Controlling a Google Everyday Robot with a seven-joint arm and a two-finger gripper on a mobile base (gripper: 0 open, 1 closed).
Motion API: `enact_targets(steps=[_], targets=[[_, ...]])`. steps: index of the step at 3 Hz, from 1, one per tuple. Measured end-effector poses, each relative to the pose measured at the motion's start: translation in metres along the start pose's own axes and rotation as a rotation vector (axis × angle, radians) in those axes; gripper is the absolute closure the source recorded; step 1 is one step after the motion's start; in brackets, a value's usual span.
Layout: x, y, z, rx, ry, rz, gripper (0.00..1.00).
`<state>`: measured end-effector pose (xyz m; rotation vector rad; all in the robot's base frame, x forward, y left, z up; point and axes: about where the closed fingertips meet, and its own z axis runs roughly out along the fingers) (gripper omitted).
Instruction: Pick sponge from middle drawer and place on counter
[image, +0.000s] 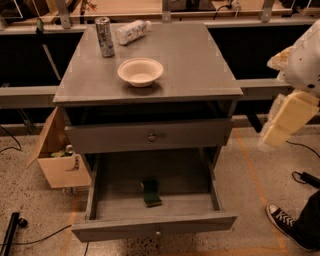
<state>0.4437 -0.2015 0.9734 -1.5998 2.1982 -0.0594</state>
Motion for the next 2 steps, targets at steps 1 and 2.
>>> enact_targets(steps=[1,2], targets=[[-0.005,0.035,0.065,-0.102,-0.146,0.212,0.00],[-0.020,0.089,0.147,-0.269,-0.303,0.369,0.00]])
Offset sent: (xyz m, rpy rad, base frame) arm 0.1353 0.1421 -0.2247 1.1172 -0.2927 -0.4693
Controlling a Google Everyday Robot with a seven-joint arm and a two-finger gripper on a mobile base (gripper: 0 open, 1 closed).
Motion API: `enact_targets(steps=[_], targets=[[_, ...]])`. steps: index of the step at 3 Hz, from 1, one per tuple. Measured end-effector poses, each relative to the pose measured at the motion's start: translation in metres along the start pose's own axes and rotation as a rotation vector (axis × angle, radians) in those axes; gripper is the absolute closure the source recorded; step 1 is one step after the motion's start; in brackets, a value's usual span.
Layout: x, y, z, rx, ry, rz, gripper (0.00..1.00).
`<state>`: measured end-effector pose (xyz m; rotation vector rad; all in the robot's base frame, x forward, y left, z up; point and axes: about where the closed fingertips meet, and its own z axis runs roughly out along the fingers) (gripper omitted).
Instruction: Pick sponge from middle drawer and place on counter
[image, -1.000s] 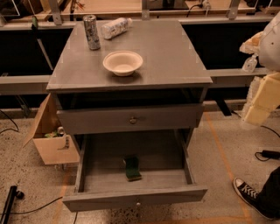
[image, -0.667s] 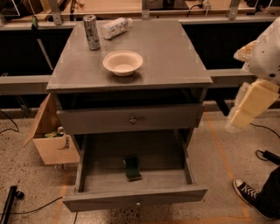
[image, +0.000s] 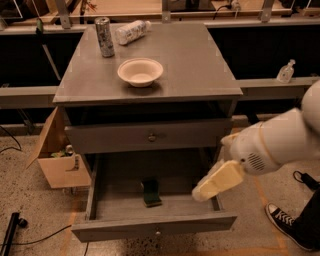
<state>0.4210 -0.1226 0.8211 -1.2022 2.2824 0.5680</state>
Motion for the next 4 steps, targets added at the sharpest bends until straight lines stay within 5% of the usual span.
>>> enact_targets(steps=[1,3,4], targets=[[0.002,0.035,0.099,-0.165,-0.105,0.112,0.00],[0.000,0.027,0.143,-0.134,-0.201,0.161,0.00],[0.035,0.012,0.208,-0.121,-0.220,0.161,0.00]])
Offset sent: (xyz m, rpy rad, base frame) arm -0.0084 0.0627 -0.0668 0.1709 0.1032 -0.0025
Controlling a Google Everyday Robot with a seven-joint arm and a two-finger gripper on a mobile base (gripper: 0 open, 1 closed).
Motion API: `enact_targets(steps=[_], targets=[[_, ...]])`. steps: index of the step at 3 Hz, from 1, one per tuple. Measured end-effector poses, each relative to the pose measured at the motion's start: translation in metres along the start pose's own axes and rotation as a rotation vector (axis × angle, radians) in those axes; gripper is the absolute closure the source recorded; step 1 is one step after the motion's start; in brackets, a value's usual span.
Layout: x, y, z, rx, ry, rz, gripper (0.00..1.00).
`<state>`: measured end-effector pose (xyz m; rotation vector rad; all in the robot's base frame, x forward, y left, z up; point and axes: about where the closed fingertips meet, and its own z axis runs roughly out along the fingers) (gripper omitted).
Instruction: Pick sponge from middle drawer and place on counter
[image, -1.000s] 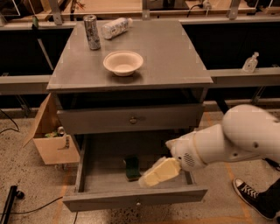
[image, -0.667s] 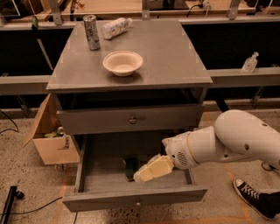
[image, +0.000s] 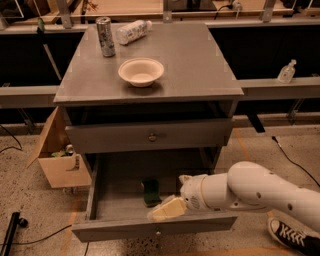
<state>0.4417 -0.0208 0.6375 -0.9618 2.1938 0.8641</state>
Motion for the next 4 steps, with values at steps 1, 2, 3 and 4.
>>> enact_targets(steps=[1,2,3,4], targets=[[0.022,-0.055,0.050,0.062,-0.040,-0.040,0.00],[0.024,-0.102,0.095,0.149,-0.090,-0.054,0.00],[0.019,-0.131,0.134,0.233,-0.109,-0.036,0.00],[0.029,-0.143,0.179,0.288,-0.088,0.019,0.00]])
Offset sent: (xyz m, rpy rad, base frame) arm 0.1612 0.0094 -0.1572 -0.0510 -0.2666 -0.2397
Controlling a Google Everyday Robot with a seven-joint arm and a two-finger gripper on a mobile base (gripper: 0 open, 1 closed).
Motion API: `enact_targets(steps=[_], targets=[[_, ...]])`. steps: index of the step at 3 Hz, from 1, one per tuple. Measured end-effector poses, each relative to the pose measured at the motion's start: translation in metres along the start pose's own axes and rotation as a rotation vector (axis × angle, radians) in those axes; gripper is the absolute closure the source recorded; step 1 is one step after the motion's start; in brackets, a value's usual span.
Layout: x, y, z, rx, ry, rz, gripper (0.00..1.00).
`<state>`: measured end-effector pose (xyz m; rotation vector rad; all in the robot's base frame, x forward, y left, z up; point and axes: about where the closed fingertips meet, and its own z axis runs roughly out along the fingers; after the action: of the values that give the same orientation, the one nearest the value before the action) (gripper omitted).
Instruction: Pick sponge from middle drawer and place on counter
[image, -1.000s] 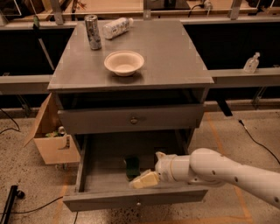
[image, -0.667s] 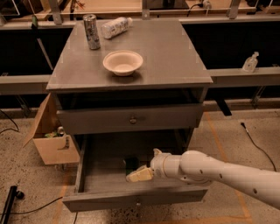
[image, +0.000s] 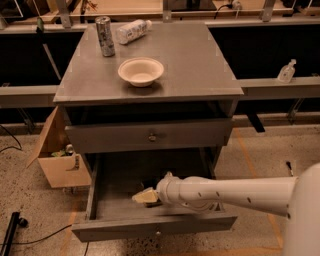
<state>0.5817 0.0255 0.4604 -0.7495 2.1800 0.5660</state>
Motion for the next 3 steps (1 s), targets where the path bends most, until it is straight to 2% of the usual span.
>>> enact_targets(steps=[1,2,3], targets=[[0.021,-0.001,0.034,0.031,0.047,0.050,0.00],[0.039,-0.009,0.055,0.050,0.077,0.097,0.00],[0.050,-0.016,0.066,0.054,0.095,0.117,0.14]])
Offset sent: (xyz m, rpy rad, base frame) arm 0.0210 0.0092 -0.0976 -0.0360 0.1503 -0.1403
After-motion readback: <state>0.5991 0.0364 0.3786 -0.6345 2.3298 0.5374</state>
